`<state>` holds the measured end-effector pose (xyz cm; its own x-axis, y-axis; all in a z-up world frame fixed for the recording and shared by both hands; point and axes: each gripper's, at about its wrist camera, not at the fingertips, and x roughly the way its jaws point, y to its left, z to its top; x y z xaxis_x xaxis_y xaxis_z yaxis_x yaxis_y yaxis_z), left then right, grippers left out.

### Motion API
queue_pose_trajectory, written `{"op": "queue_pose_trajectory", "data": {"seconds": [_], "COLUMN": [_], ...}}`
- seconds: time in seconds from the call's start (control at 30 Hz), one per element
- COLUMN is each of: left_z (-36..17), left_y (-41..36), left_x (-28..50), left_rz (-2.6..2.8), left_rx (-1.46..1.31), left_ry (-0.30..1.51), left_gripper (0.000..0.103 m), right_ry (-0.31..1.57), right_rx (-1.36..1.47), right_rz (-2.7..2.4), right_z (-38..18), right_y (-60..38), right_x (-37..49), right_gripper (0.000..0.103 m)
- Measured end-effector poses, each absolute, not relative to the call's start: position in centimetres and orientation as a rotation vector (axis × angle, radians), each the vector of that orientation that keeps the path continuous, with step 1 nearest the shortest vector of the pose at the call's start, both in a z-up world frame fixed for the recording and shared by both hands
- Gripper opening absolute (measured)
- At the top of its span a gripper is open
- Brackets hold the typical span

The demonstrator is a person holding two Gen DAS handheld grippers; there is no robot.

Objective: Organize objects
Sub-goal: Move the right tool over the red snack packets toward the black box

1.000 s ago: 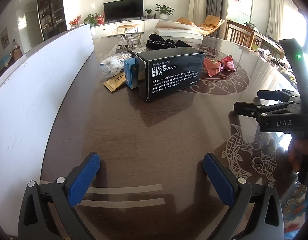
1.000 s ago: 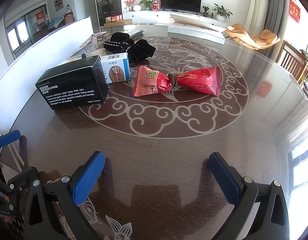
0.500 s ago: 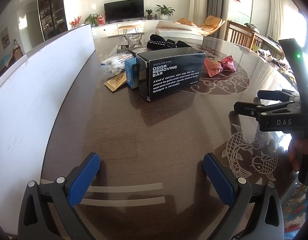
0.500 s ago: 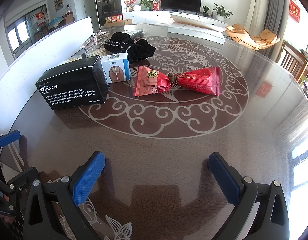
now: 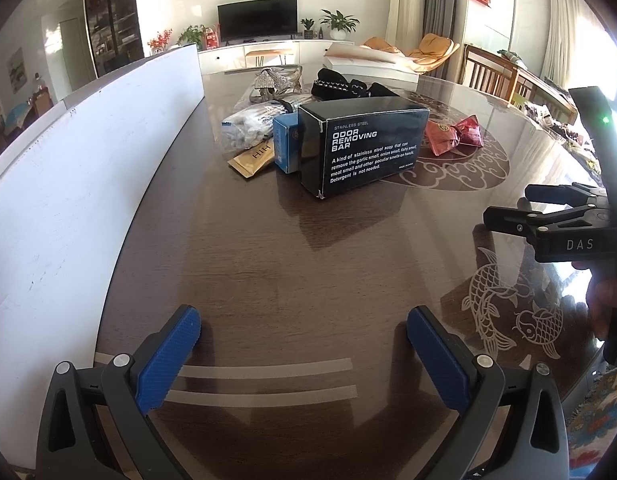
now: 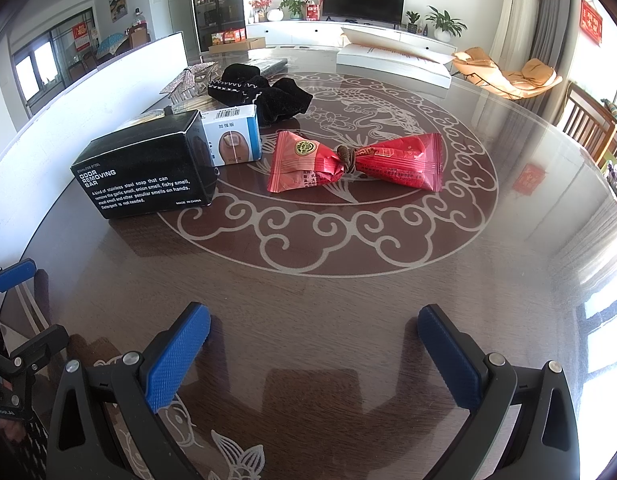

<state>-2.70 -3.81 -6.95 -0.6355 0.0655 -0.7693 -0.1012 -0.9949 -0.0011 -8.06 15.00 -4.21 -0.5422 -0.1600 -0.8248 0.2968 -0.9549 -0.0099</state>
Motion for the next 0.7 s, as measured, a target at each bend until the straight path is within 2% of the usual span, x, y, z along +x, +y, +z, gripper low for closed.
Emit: {"op": "queue_pose_trajectory", "data": {"seconds": [0.1,0.27,0.37,0.5,0.7], "left_z": [-6.9,-7.0,-7.0,-7.0,-7.0], "left_y": [-3.9,-4.0,-4.0,-4.1,-4.2], "left_x": [-2.6,-2.7,-2.8,-2.6,-2.7], "left_rz": [2.765,2.773,2.777,2.783,2.8], "left_rx": [-1.284,-1.277,-1.271,-1.261,-1.267], "left_ry": [0.064,0.06,0.059,0.058,0.046], "left_gripper": [0.103,0.103,0.103,0.103,0.103], "right_ry": [0.175,-0.223,-0.179,0.039,-0.259], "right_rx": [1.316,1.226,1.168,1.193,1.585], "right_rz": [-2.554,-2.482,-2.42,-2.552,-2.697], "right_z": [-3.2,0.5,2.1,2.8,-0.6], "right_y": [16.1,17.5,14.1,11.6,18.4], "right_x": [-8.9,-12.1,-14.2,-17.8,-22.5], "right_gripper": [0.103,0.103,0.103,0.102,0.102]}}
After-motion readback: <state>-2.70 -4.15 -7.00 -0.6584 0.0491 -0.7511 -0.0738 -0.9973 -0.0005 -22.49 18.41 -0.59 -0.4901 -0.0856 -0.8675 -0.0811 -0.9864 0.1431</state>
